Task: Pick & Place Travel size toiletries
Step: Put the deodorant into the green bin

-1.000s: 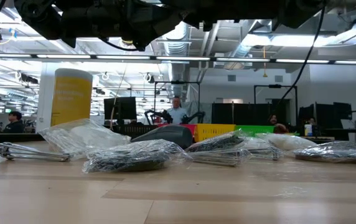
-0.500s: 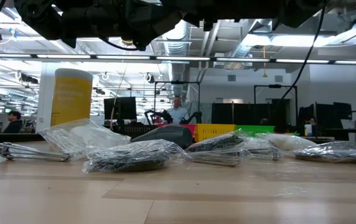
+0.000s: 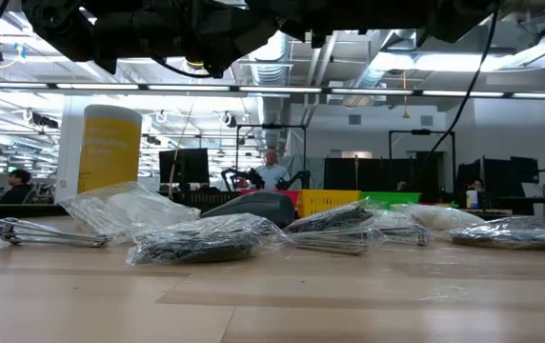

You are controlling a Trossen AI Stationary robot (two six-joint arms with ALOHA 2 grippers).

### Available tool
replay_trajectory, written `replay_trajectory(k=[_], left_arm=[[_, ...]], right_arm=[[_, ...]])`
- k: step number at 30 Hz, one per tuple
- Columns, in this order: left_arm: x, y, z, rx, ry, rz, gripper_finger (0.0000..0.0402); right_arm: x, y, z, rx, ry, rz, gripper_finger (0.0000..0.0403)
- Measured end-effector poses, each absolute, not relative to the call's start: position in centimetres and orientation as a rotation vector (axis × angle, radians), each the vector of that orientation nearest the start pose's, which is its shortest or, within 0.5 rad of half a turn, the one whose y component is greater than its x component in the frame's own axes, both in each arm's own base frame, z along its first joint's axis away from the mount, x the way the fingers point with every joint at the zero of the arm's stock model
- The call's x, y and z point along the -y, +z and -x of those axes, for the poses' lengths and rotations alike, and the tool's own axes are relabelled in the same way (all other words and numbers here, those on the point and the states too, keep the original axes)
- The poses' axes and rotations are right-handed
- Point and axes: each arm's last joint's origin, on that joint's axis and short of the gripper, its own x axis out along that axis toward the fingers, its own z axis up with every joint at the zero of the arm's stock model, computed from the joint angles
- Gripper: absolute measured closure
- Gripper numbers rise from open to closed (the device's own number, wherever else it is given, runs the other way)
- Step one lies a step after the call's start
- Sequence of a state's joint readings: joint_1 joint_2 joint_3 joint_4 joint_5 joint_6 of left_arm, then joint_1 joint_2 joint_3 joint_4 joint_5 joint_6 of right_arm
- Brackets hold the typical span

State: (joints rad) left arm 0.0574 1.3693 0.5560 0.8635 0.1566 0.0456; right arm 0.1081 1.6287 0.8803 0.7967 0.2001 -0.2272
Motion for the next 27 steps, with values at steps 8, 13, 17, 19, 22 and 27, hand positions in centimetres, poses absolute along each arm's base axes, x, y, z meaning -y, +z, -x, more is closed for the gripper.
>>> replay_trajectory(k=[8, 13, 17, 19, 22, 27], left_arm=[[-1.11, 23.03, -27.51, 0.054, -0.101, -0.050, 0.0171], [-1.15, 23.02, -27.52, 0.052, -0.089, -0.050, 0.0165], [-1.15, 23.01, -27.52, 0.051, -0.088, -0.051, 0.0172], [-1.15, 23.00, -27.52, 0.050, -0.088, -0.051, 0.0174], [-1.20, 22.96, -27.50, 0.044, -0.073, -0.051, 0.0176], [-1.35, 22.84, -27.49, 0.034, -0.032, -0.050, 0.0166]], right_arm=[[-3.26, 24.78, -35.06, 0.031, -0.090, 0.222, 0.0215], [-3.20, 24.78, -35.06, 0.032, -0.092, 0.222, 0.0215], [-3.02, 24.77, -35.07, 0.030, -0.098, 0.222, 0.0215], [-2.93, 24.76, -35.08, 0.029, -0.100, 0.222, 0.0215], [-2.84, 24.70, -35.09, 0.023, -0.103, 0.223, 0.0215], [-2.78, 24.77, -34.91, 0.000, -0.105, 0.217, 0.0215]])
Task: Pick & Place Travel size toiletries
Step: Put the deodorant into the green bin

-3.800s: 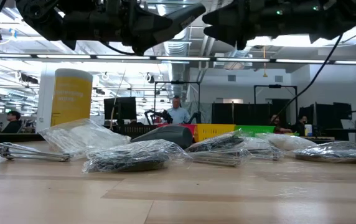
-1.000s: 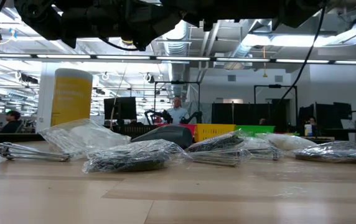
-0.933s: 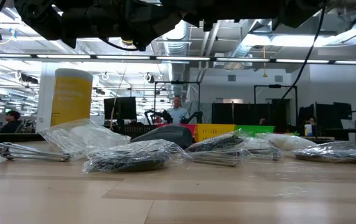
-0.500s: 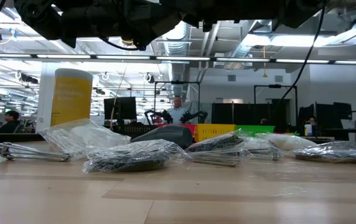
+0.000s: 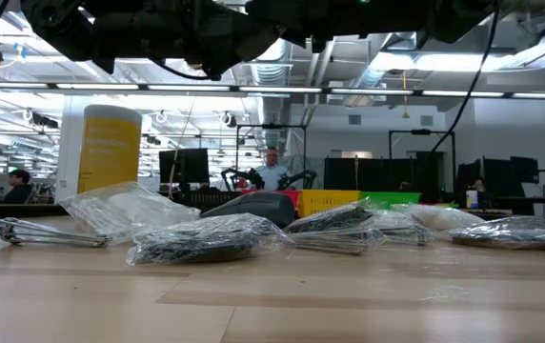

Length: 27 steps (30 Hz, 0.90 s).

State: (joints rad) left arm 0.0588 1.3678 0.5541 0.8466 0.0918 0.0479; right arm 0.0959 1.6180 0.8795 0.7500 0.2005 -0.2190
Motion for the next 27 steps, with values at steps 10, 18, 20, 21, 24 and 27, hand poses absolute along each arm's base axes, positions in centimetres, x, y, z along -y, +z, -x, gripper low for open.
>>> replay_trajectory(k=[10, 18, 20, 21, 24, 27], left_arm=[[-1.5, 22.6, -27.5, 0.005, 0.017, -0.072, 0.0144], [-1.5, 22.1, -27.5, -0.048, 0.017, -0.071, 0.0144], [-1.5, 21.9, -27.5, -0.069, 0.016, -0.070, 0.0144], [-1.5, 21.8, -27.5, -0.080, 0.015, -0.068, 0.0144], [-1.5, 21.6, -27.4, -0.098, 0.011, -0.066, 0.0144], [-1.2, 21.4, -27.4, -0.117, 0.002, -0.065, 0.0144]], right_arm=[[-2.6, 26.0, -33.3, -0.106, -0.100, 0.201, 0.0215], [-1.8, 25.9, -32.3, -0.224, -0.118, 0.160, 0.0215], [-1.5, 25.9, -32.1, -0.245, -0.128, 0.150, 0.0215], [-1.3, 25.8, -32.1, -0.252, -0.136, 0.144, 0.0215], [-0.3, 25.6, -32.1, -0.281, -0.165, 0.135, 0.0215], [1.4, 25.1, -31.9, -0.329, -0.221, 0.093, 0.0215]])
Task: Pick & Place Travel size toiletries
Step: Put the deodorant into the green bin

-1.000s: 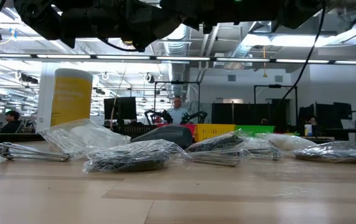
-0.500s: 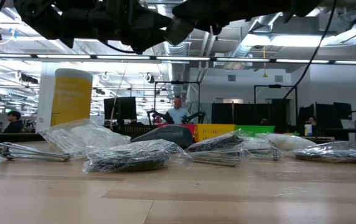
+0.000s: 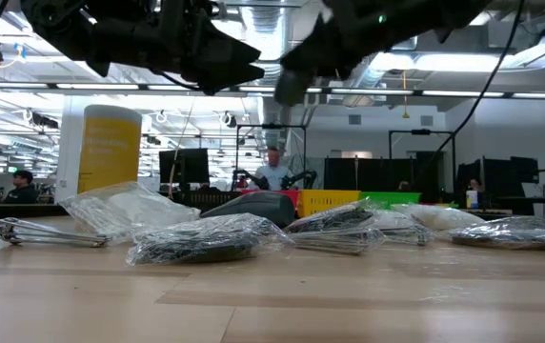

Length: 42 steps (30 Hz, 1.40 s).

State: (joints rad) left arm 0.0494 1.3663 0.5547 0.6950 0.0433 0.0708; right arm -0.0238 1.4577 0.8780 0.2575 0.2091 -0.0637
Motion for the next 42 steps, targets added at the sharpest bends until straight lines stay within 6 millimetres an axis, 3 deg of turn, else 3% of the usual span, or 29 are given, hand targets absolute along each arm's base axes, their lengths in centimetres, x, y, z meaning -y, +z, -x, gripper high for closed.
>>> replay_trajectory(k=[11, 22, 29, 42], left_arm=[[-0.6, 21.2, -27.4, -0.136, -0.022, -0.065, 0.0144], [-0.6, 21.2, -27.4, -0.140, -0.022, -0.065, 0.0144], [-0.6, 21.2, -27.4, -0.140, -0.022, -0.064, 0.0144], [-0.6, 21.2, -27.4, -0.140, -0.023, -0.064, 0.0149]], right_arm=[[8.6, 23.6, -30.1, -0.476, -0.481, -0.089, 0.0215], [13.9, 22.6, -27.4, -0.561, -0.693, -0.241, 0.0215], [16.0, 22.2, -25.8, -0.597, -0.787, -0.304, 0.0215], [18.3, 21.5, -23.6, -0.657, -0.905, -0.395, 0.0215]])
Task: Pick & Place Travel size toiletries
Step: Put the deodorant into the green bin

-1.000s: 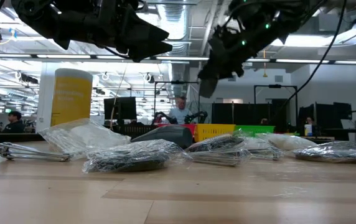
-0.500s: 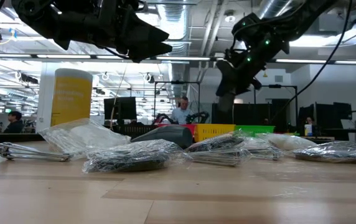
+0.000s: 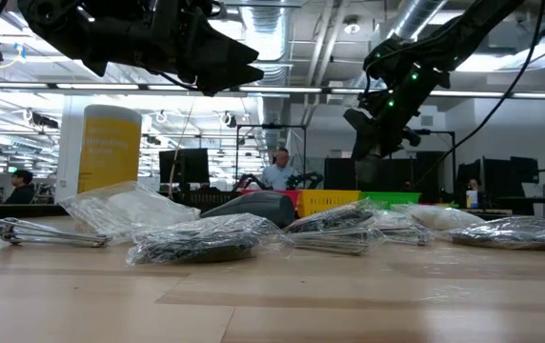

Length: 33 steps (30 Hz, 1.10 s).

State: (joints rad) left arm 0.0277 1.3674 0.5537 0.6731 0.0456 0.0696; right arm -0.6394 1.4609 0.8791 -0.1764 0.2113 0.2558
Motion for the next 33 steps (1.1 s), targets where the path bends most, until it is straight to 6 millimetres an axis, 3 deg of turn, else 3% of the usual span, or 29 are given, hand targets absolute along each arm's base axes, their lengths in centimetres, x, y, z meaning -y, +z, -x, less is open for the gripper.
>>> replay_trajectory(k=[4, 24, 33], left_arm=[[-0.6, 21.2, -27.4, -0.139, -0.023, -0.064, 0.0153], [-0.6, 21.2, -27.4, -0.137, -0.024, -0.064, 0.0159], [-0.6, 21.2, -27.4, -0.137, -0.021, -0.065, 0.0164]], right_arm=[[18.6, 21.4, -23.4, -0.657, -0.918, -0.407, 0.0215], [22.0, 16.4, -23.6, -0.736, -0.994, -0.457, 0.0215], [22.0, 16.0, -23.8, -0.748, -0.991, -0.459, 0.0215]])
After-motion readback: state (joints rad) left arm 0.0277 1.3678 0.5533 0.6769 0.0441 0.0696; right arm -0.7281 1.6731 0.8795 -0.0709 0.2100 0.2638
